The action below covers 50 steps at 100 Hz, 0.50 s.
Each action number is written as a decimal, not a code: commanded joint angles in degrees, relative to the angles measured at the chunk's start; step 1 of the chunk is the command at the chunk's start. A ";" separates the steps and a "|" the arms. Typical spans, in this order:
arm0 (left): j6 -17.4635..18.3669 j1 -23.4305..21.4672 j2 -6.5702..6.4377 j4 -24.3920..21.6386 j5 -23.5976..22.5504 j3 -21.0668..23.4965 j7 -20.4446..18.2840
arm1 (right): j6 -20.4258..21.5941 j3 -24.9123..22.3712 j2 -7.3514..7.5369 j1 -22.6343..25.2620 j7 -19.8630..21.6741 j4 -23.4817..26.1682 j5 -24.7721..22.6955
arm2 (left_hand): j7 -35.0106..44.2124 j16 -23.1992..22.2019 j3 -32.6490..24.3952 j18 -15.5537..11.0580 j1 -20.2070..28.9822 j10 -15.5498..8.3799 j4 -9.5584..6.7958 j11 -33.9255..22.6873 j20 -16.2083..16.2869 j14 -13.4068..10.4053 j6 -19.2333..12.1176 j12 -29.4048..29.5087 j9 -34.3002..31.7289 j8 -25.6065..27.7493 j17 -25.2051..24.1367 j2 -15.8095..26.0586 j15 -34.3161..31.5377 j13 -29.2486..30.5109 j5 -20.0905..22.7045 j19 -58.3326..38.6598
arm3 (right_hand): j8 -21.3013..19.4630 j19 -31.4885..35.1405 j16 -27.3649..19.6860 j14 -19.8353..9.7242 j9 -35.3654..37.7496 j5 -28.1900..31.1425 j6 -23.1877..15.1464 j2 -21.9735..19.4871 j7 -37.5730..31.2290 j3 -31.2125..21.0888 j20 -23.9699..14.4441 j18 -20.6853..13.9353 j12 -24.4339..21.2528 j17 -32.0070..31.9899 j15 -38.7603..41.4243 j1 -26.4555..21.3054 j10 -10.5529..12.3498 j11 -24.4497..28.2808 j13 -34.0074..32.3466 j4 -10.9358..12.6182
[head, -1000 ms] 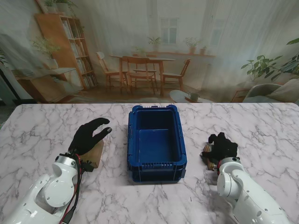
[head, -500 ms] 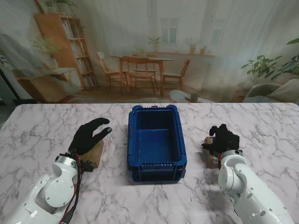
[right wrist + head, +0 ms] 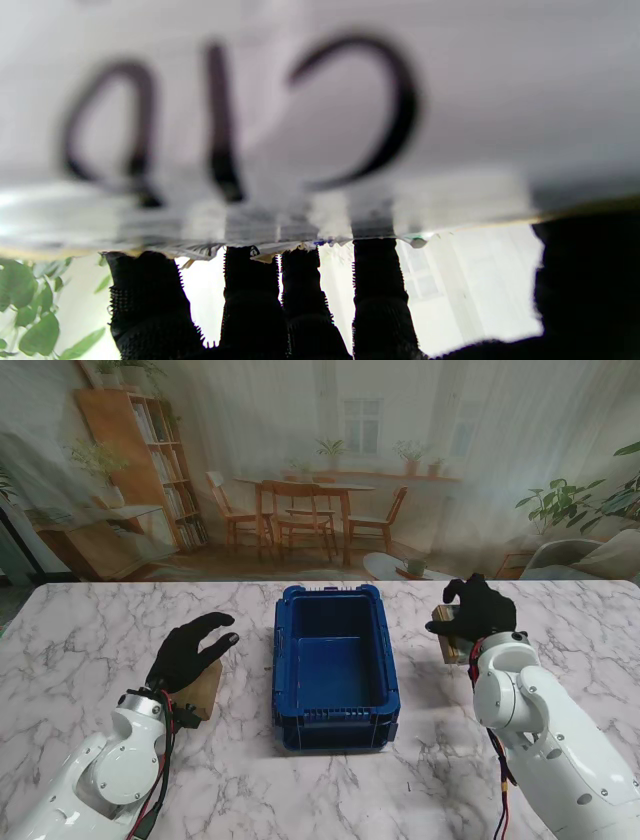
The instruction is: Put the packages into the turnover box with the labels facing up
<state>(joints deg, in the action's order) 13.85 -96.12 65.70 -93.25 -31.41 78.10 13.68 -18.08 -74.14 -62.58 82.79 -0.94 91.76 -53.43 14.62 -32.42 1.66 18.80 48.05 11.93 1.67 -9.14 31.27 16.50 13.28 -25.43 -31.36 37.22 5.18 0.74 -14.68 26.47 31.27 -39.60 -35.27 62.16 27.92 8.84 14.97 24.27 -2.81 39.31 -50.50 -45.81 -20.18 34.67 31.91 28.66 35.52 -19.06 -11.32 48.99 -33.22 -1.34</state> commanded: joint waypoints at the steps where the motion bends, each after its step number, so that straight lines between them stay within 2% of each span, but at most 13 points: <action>1: -0.01 -0.09 0.04 -0.12 -0.02 -0.15 -0.73 | -0.36 0.53 0.02 -1.94 0.92 2.34 -0.25 | -0.83 -0.04 0.17 0.16 1.37 -0.63 -1.03 0.57 0.74 -0.22 -0.29 0.12 0.33 -0.45 -0.75 1.96 -0.01 -0.32 0.98 1.44 | 0.67 17.58 1.69 -0.22 0.80 1.23 1.59 -4.07 0.38 -16.44 -4.38 -14.33 -0.39 6.81 10.74 -12.00 -0.83 -0.30 -3.28 0.26; 28: -0.14 0.06 -0.01 0.14 -0.91 -0.27 -0.37 | -4.38 5.80 0.40 -7.13 7.75 5.90 -0.20 | -0.85 -0.03 0.16 0.10 1.36 -0.69 -1.03 0.61 0.74 -0.31 -0.28 0.14 0.44 -0.45 -0.73 2.08 0.01 -0.33 0.92 1.44 | 0.94 17.76 1.60 -0.07 0.77 1.46 1.74 -4.76 0.76 -15.75 -4.51 -14.30 -0.63 6.20 10.56 -11.86 -0.93 -0.81 -3.15 0.23; 50: -0.23 0.15 -0.04 0.27 -1.28 -0.36 -0.26 | -10.40 14.00 0.11 -13.95 10.43 4.95 1.04 | -0.83 -0.01 0.14 0.20 1.41 -0.63 -1.04 0.62 0.72 -0.36 -0.29 0.15 0.58 -0.44 -0.82 2.05 0.05 -0.46 0.90 1.49 | 1.50 18.91 1.81 0.06 0.53 1.40 1.69 -6.36 1.98 -13.39 -5.25 -14.14 -0.74 5.96 10.66 -10.66 -0.90 -1.18 -3.30 0.11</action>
<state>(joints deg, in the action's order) 13.81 -96.02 65.68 -93.11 -32.70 77.93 14.05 -27.77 -61.70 -61.39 71.13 9.06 96.70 -53.02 14.62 -32.42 1.66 18.80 48.05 11.93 1.67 -9.14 31.27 16.50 13.28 -25.42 -31.36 37.22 5.18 0.74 -14.68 26.47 31.27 -39.60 -34.67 62.14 27.92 8.84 15.00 24.28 -2.13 39.17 -49.60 -45.80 -20.17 34.67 31.43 28.66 35.52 -19.10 -11.36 48.92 -33.24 -1.35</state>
